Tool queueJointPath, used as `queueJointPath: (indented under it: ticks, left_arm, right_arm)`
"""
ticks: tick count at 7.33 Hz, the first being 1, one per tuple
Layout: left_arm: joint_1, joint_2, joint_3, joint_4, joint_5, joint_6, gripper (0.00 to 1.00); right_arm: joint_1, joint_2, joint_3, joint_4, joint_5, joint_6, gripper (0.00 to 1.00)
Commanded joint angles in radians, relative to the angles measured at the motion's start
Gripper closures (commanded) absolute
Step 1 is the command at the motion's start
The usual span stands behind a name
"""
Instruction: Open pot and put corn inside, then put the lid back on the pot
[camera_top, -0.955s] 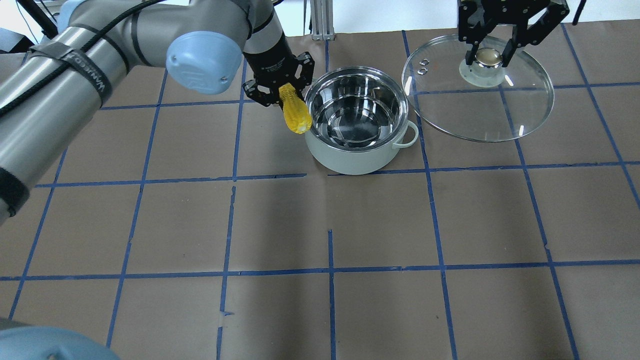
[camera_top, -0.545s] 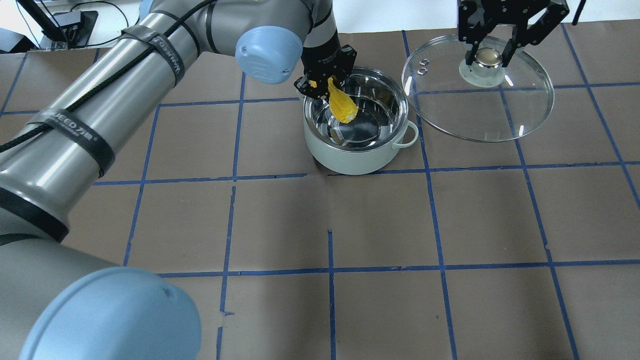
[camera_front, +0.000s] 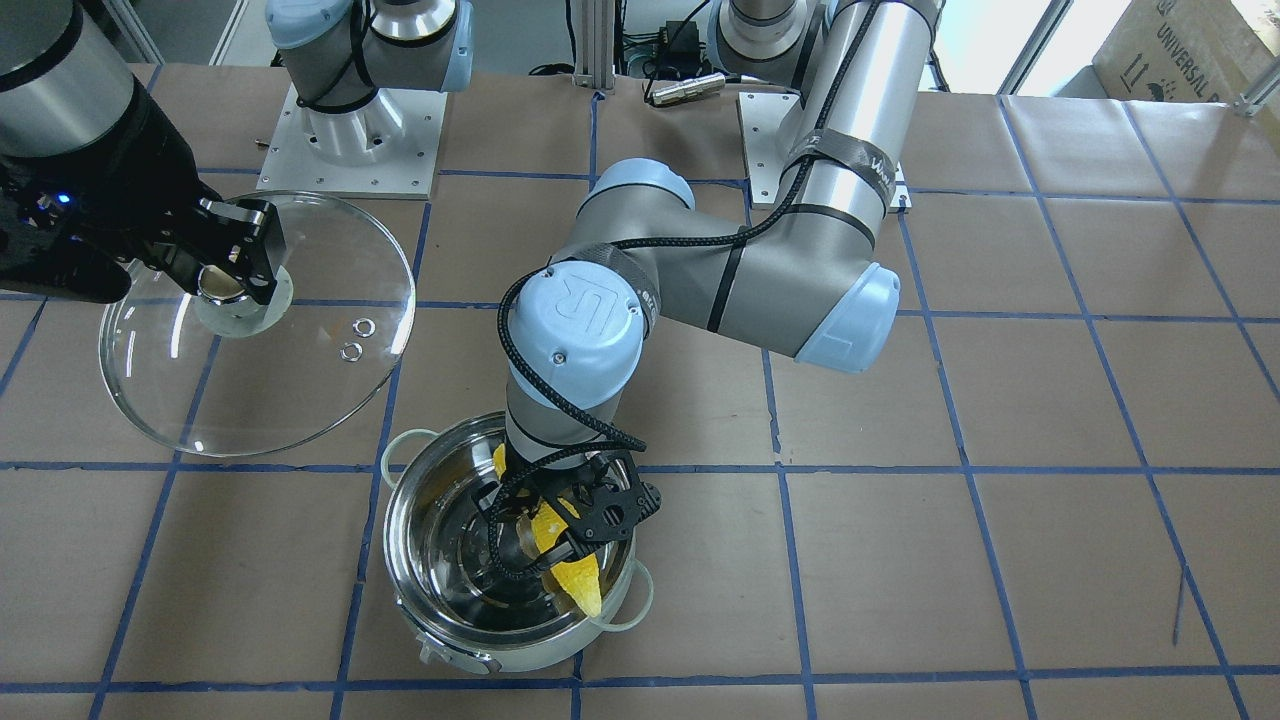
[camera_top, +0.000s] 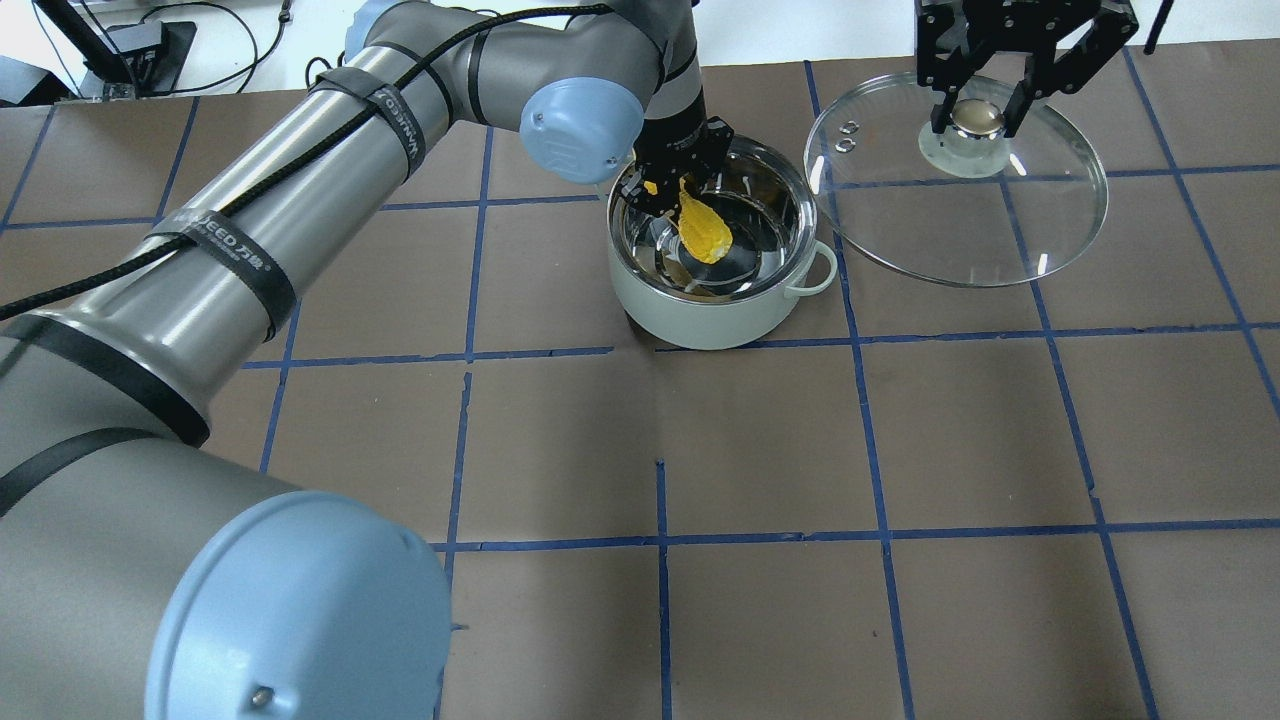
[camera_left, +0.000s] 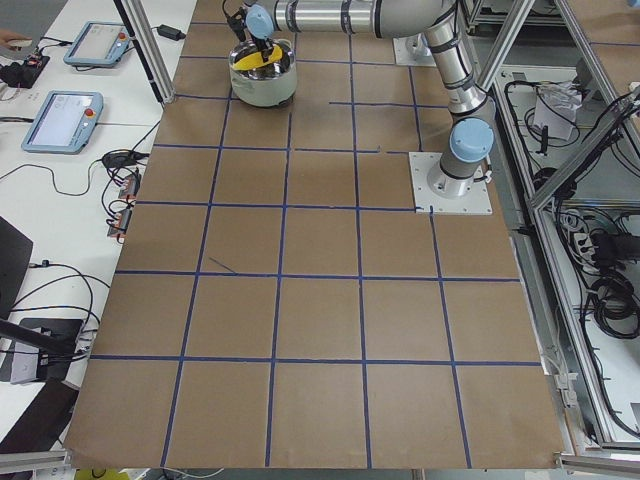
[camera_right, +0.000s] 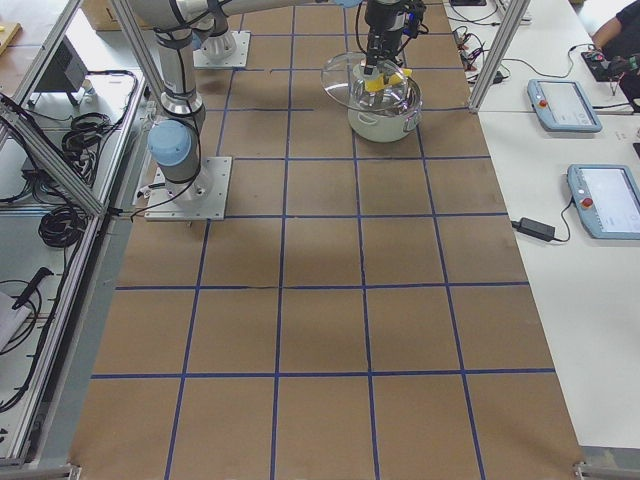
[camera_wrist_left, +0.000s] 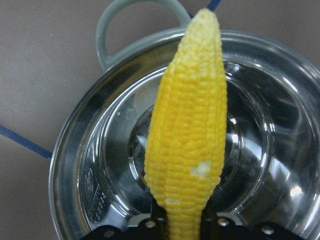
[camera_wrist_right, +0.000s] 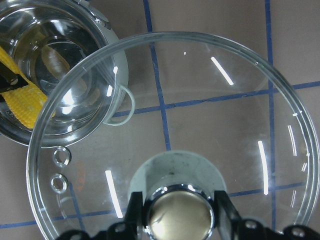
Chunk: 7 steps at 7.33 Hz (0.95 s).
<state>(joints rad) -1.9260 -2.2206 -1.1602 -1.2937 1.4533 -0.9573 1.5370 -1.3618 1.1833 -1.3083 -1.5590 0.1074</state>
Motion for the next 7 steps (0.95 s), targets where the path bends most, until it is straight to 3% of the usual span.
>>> queueJointPath:
  ticks: [1,5,7]
  left_arm:
    - [-0.004,-0.007,-0.019,-0.001,-0.001,0.005,0.0]
    - [0.001,0.015,-0.004,-0.007,-0.001,0.012,0.0]
    - [0.057,0.08,-0.025,-0.094,0.002,0.174,0.0]
  right_arm:
    - [0.0,-0.002,0.004,0.0,0.001,-0.002,0.6]
    - [0.0,-0.002,0.004,0.0,0.001,-0.002,0.6]
    - [0.0,-0.002,0.004,0.0,0.001,-0.002,0.6]
